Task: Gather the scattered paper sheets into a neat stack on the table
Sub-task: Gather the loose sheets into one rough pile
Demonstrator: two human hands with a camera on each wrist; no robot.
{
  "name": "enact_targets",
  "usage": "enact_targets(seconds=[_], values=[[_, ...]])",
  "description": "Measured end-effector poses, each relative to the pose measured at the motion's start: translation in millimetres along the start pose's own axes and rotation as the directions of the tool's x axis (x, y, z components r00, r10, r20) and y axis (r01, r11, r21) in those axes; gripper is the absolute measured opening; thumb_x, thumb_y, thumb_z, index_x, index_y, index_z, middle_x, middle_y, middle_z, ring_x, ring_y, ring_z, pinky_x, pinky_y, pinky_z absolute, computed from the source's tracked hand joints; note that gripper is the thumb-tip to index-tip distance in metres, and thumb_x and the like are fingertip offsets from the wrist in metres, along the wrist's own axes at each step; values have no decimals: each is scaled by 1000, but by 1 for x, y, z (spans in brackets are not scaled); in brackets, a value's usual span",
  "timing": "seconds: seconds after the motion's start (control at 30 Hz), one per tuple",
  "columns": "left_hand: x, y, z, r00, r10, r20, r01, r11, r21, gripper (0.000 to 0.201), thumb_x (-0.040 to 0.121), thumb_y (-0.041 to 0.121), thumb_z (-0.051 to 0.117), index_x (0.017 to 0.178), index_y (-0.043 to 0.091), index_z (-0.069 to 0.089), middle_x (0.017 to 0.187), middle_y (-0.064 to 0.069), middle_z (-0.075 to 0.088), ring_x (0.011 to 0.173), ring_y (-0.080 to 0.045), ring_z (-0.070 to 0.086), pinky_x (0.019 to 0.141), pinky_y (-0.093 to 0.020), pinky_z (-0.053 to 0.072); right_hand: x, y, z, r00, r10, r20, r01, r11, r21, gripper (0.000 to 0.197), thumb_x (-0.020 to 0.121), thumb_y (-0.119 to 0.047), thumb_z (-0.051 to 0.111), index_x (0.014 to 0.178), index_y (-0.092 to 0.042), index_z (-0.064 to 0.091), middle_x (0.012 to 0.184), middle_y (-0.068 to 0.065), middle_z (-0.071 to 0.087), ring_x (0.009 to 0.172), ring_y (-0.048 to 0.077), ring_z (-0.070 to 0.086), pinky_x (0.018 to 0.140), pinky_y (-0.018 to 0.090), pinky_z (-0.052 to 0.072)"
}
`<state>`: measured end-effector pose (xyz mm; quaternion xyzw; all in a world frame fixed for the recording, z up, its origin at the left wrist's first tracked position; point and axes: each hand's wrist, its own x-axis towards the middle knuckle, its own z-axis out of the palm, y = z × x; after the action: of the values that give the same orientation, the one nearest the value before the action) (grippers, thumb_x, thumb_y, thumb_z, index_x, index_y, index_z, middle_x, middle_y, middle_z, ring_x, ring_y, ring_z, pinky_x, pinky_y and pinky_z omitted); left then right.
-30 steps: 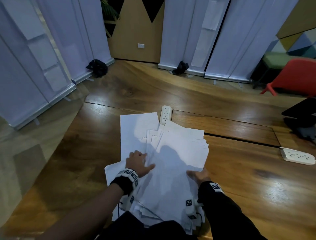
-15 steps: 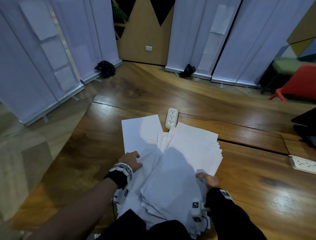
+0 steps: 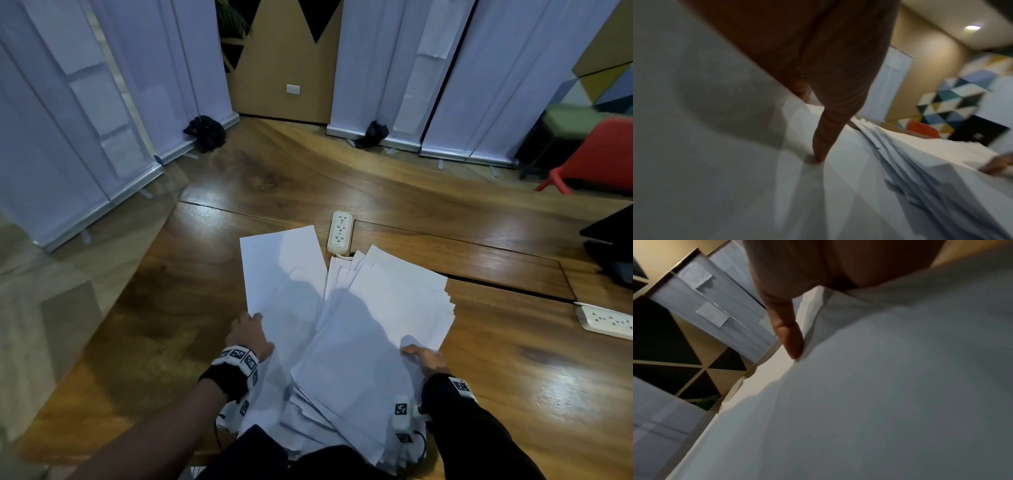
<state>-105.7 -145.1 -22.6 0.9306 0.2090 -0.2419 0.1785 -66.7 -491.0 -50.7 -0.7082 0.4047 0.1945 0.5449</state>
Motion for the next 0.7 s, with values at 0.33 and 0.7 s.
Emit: enact_targets(seconds=[0.33, 0.7], values=[[11, 30, -15, 947, -135, 291, 236, 908, -347, 69, 80, 44, 66, 134, 5, 48, 137, -12, 52, 123, -31, 53, 101, -35, 46, -12, -2, 12, 998, -37, -53, 27, 984, -179, 45, 76, -14, 71, 110, 10, 56, 104, 19, 58, 85, 34, 57, 69, 36, 43], [37, -13, -48, 972, -221, 74, 189, 558, -808, 52, 76, 24, 77, 116, -4, 62, 121, -22, 65, 105, -37, 64, 91, -42, 51, 7, 14, -7, 1000, -7, -10, 7, 997, -71, 44, 59, -33, 80, 87, -4, 60, 102, 13, 58, 93, 27, 56, 78, 36, 43]])
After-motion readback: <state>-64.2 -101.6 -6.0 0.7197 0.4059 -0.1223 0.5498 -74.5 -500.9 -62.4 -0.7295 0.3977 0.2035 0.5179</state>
